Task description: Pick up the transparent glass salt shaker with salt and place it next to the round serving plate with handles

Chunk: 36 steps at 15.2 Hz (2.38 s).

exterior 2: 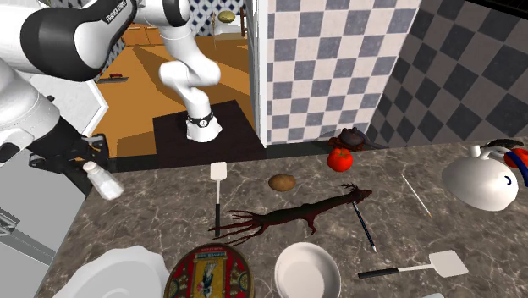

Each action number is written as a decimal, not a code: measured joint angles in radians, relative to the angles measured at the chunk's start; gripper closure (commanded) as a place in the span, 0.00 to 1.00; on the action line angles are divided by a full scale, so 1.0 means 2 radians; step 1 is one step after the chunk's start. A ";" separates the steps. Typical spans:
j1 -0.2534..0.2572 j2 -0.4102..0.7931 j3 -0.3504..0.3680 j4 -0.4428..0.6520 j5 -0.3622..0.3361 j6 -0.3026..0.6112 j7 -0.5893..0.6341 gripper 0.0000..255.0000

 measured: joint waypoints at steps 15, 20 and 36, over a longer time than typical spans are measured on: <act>-0.120 0.146 -0.046 0.205 0.015 -0.053 -0.153 1.00; -0.117 0.136 -0.046 0.156 0.013 -0.014 -0.153 1.00; -0.109 0.132 -0.044 0.042 0.013 0.095 -0.145 1.00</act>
